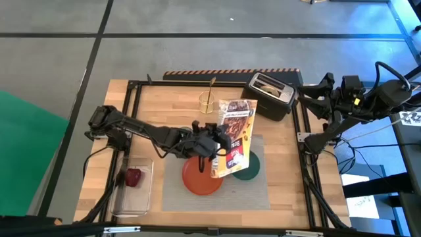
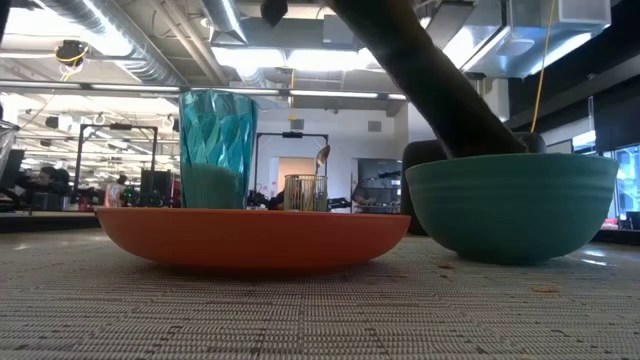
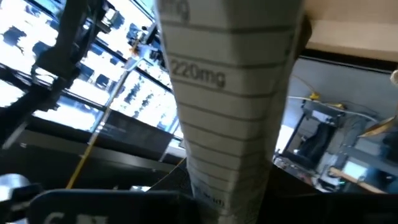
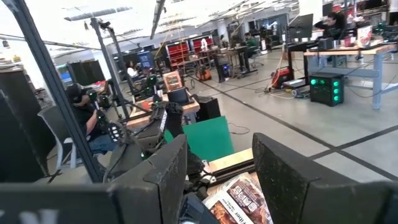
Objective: Arrange a breakfast setting
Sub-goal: Pour the cereal from the cereal box into the blue bowl
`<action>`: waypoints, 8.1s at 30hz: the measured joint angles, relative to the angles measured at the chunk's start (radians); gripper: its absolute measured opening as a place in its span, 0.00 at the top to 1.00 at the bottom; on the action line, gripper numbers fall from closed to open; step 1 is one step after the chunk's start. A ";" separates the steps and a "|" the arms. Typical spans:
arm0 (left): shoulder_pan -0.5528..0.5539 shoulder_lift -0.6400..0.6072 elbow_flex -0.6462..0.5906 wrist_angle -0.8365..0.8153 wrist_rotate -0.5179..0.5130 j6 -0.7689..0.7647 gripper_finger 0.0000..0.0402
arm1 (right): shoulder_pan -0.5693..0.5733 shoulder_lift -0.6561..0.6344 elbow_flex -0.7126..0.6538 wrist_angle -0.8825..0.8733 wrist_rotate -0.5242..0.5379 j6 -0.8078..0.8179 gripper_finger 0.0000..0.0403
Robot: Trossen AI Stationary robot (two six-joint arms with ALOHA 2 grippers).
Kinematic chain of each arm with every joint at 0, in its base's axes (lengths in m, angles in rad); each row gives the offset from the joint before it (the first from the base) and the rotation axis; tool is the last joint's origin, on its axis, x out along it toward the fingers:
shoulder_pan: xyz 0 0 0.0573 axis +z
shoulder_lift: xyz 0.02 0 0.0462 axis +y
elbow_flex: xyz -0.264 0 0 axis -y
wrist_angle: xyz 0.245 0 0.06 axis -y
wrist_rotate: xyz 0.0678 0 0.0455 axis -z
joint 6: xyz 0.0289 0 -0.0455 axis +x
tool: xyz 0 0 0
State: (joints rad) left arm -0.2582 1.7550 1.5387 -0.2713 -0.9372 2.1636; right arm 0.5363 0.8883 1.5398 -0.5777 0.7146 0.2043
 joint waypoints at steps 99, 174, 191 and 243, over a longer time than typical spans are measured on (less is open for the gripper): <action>0.033 -0.002 0.000 0.033 -0.015 -0.032 0.85 | 0.000 0.000 0.000 -0.030 -0.019 0.009 0.57; 0.077 -0.001 0.000 -0.112 0.073 -0.396 0.85 | 0.000 0.013 0.000 -0.055 -0.045 0.030 0.57; 0.113 -0.075 -0.001 -0.213 0.118 -0.604 0.85 | 0.000 0.013 0.000 -0.062 -0.045 0.030 0.57; 0.233 -0.248 0.000 -0.372 0.536 -1.284 0.85 | 0.000 0.009 0.000 -0.048 0.051 -0.059 0.57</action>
State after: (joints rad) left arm -0.0255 1.5070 1.5390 -0.6430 -0.4011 0.8795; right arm 0.5362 0.8976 1.5398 -0.6254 0.7658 0.1453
